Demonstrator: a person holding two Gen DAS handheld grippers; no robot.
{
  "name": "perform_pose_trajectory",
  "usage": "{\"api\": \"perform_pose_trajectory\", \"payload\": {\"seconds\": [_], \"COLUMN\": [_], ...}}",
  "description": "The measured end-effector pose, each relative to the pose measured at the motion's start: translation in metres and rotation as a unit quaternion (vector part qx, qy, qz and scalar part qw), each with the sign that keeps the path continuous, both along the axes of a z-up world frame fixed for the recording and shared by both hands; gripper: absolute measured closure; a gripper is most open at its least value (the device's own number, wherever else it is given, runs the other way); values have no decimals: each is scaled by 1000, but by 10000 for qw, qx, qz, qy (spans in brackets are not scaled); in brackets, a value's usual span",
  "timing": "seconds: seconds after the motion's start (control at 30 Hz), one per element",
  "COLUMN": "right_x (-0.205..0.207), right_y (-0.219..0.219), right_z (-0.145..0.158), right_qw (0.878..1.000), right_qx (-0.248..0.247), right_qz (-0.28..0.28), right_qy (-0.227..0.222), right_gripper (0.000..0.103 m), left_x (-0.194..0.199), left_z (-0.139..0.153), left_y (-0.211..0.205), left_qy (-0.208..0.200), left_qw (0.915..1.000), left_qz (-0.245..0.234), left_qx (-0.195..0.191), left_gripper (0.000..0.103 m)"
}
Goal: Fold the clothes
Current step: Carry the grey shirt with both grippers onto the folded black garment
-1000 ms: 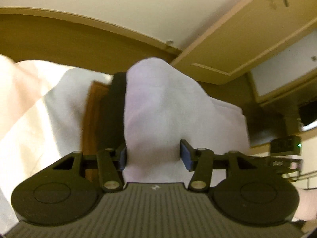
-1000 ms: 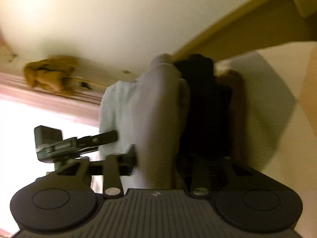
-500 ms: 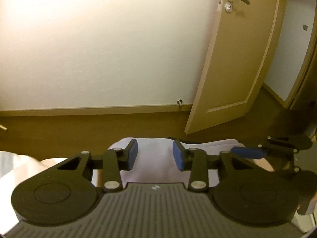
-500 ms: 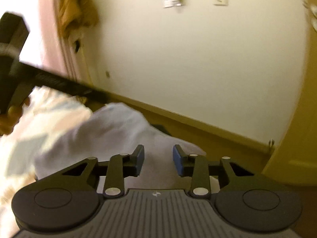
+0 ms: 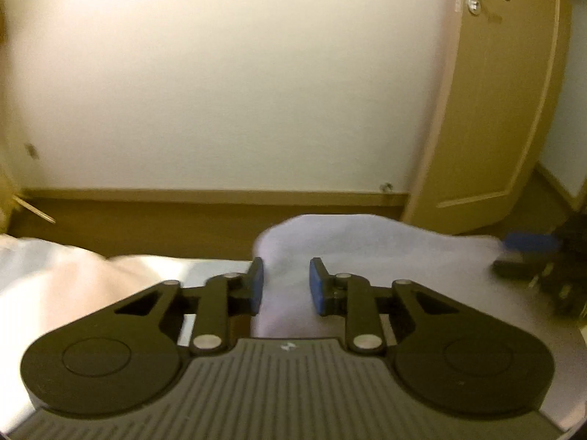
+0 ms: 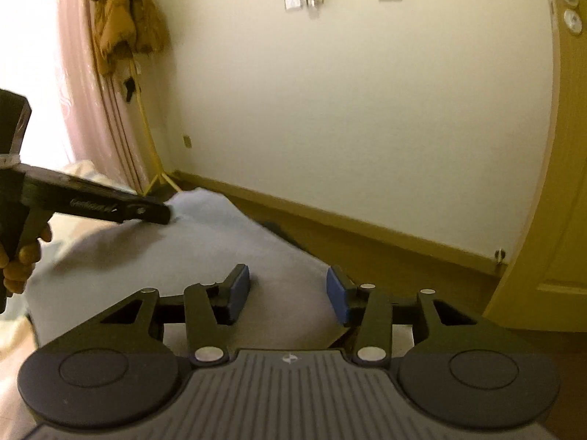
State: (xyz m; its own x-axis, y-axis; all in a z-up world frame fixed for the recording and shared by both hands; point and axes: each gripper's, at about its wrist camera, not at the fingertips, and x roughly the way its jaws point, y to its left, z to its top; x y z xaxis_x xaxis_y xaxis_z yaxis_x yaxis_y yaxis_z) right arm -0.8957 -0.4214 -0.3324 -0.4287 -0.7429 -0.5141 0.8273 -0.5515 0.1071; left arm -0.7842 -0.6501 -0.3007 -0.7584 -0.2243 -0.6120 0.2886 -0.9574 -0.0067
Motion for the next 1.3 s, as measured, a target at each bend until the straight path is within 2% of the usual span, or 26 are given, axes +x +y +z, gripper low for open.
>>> {"api": "perform_pose_trajectory", "payload": {"seconds": [0.13,0.23,0.3,0.4,0.43,0.47,0.5,0.57,0.67,0.77,0.83,0.9,0.97,1.03,1.13,1.2,1.3], "right_x": [25,61,81,94,91,86,83,78,78,83,87,86,82,77,75,72,58], "right_y": [28,44,50,54,53,53,55,65,78,78,75,64,54,43,51,57,60], "right_z": [32,38,27,-4,-18,-32,-37,-30,2,30,37,33,19,-2,-27,-27,-8], "right_qw": [9990,9958,9928,9897,9882,9859,9849,9872,9926,9951,9947,9934,9921,9905,9880,9868,9879], "right_qx": [-128,-58,156,727,1002,1279,1401,1291,879,461,279,234,331,615,819,784,567], "right_qz": [371,844,1102,1170,1125,1071,1019,932,836,859,931,1010,1073,1133,1269,1390,1433], "right_qy": [216,357,443,398,283,134,43,-19,16,186,348,494,562,487,324,267,162], "right_gripper": [60,60,60,60,62,69,70,70,68,63,61,61,62,62,59,59,61], "left_x": [58,92,101,92,91,92,93,95,100,94,83,68,54,50,51,52,52], "left_z": [27,19,1,-37,-45,-47,-45,-36,-20,-7,-2,-7,-21,-30,-41,-46,-27], "left_y": [26,48,56,65,66,66,66,71,79,83,85,86,88,93,103,109,115], "left_qy": [144,131,5,-249,-285,-278,-260,-203,-129,-92,-108,-197,-299,-326,-310,-306,-268], "left_qw": [9998,9999,9997,9988,9985,9982,9980,9978,9977,9977,9977,9974,9966,9961,9956,9950,9942], "left_qz": [-12,53,113,290,359,429,494,568,620,657,671,686,729,784,876,949,1036], "left_qx": [-145,51,231,319,312,297,298,270,228,167,85,75,241,235,99,34,-98], "left_gripper": [81,81,81,80,80,80,80,80,79,78,74,72,71,70,69,69,70]}}
